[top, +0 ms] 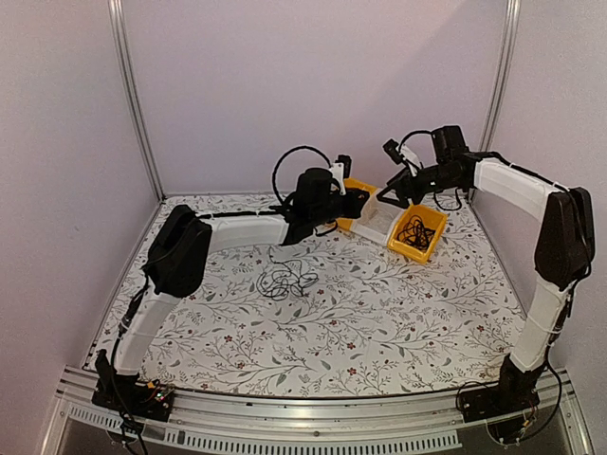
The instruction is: Untangle the cables
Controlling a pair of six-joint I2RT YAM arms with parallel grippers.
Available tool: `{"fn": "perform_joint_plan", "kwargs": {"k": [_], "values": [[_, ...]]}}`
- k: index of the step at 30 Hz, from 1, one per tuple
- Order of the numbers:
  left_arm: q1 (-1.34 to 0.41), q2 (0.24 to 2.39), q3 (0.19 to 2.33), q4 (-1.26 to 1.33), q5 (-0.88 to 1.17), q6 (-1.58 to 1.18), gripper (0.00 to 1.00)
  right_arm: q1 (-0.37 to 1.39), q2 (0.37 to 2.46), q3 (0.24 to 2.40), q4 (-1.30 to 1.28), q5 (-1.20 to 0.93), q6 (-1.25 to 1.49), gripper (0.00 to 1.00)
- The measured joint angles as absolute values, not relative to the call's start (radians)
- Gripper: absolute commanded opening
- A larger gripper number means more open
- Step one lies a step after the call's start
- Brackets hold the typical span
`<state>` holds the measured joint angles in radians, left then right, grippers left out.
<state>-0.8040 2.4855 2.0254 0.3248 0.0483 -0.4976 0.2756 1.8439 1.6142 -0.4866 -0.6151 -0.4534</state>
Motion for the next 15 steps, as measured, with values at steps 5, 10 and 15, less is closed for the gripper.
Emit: {"fn": "perform_joint_plan", "kwargs": {"k": [5,10,15], "values": [[-0.804,2.478,2.017,0.332,0.055,-0.503,0.00,0.301,1.891,1.628,-0.494,-0.627,-0.459,0.70],[-0.804,2.478,2.013,0.335,0.073,-0.513,0.00,0.326,1.942,1.658,-0.493,-0.601,-0.461,0.64],[-0.804,2.474,2.010,0.334,0.084,-0.517,0.00,0.332,1.965,1.662,-0.488,-0.575,-0.461,0.57]]}}
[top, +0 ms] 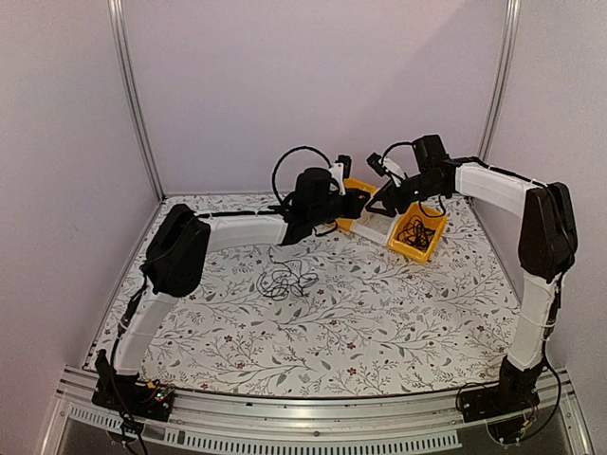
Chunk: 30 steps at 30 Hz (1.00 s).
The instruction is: Untangle the cables
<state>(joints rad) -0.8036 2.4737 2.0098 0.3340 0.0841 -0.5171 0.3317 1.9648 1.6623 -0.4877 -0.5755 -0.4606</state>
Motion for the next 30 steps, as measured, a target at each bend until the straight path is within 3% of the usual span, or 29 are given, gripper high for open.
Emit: {"fn": "perform_joint_plan", "kwargs": {"k": [5,7,13,15,19,21,25,30], "values": [[-0.804,2.461,2.000,0.338,0.093,-0.517,0.00,0.334,1.978,1.663,-0.485,-0.555,-0.466,0.48],[-0.804,2.461,2.000,0.339,0.095,-0.518,0.00,0.334,1.984,1.663,-0.484,-0.551,-0.469,0.40],[-0.804,2.461,2.000,0.339,0.101,-0.525,0.00,0.339,2.003,1.663,-0.463,-0.533,-0.461,0.00],[-0.804,2.461,2.000,0.339,0.101,-0.526,0.03,0.340,2.003,1.663,-0.456,-0.529,-0.466,0.00],[-0.802,2.461,2.000,0.337,0.105,-0.528,0.25,0.340,2.003,1.663,-0.437,-0.511,-0.459,0.00],[-0.800,2.461,2.000,0.329,0.117,-0.533,0.31,0.340,2.003,1.665,-0.430,-0.492,-0.456,0.00],[-0.797,2.404,1.906,0.310,0.137,-0.551,0.36,0.331,2.007,1.683,-0.422,-0.437,-0.453,0.00],[-0.796,2.207,1.592,0.336,0.148,-0.566,0.37,0.292,2.033,1.740,-0.420,-0.364,-0.460,0.00]]}}
